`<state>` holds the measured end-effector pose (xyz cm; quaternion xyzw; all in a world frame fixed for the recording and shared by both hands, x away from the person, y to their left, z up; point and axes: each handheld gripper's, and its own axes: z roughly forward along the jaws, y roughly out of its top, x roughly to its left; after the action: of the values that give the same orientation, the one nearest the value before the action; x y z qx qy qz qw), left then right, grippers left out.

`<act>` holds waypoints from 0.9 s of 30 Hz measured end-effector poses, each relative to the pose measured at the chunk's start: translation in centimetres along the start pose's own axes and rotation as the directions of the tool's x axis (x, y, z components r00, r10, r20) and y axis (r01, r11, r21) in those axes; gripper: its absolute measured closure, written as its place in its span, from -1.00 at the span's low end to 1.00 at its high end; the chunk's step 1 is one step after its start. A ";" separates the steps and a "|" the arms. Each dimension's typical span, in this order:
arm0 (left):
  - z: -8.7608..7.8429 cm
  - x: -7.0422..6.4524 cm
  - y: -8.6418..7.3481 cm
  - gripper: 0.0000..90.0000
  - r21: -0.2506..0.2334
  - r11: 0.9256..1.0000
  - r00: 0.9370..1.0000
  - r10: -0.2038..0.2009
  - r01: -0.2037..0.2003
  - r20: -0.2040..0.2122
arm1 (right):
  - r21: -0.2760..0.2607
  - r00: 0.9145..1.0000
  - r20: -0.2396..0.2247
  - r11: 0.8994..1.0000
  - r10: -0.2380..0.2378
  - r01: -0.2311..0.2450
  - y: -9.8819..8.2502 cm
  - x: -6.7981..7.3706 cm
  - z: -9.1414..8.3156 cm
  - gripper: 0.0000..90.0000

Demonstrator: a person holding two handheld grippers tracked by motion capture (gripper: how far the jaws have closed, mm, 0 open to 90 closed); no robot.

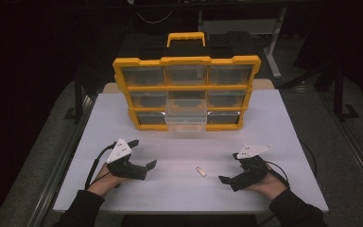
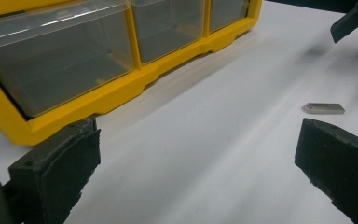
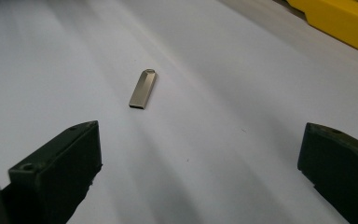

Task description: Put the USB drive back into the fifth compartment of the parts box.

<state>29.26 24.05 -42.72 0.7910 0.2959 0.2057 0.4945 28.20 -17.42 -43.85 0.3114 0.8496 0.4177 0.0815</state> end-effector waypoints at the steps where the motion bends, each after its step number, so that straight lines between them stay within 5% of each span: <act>1: -0.2 0.0 -0.1 -1.00 -0.001 1.000 1.000 0.001 -0.001 -0.002 | 0.000 1.000 0.000 1.000 0.000 0.000 0.0 0.0 0.0 -1.00; 27: -2.3 0.0 -1.4 -1.00 0.012 1.000 1.000 0.002 -0.002 -0.006 | 0.006 1.000 -0.004 1.000 0.007 -0.007 0.1 -0.1 0.0 -1.00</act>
<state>27.51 26.03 -43.01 0.7936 0.2978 0.2067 0.4887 28.28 -17.46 -43.81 0.3138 0.8498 0.4163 0.0776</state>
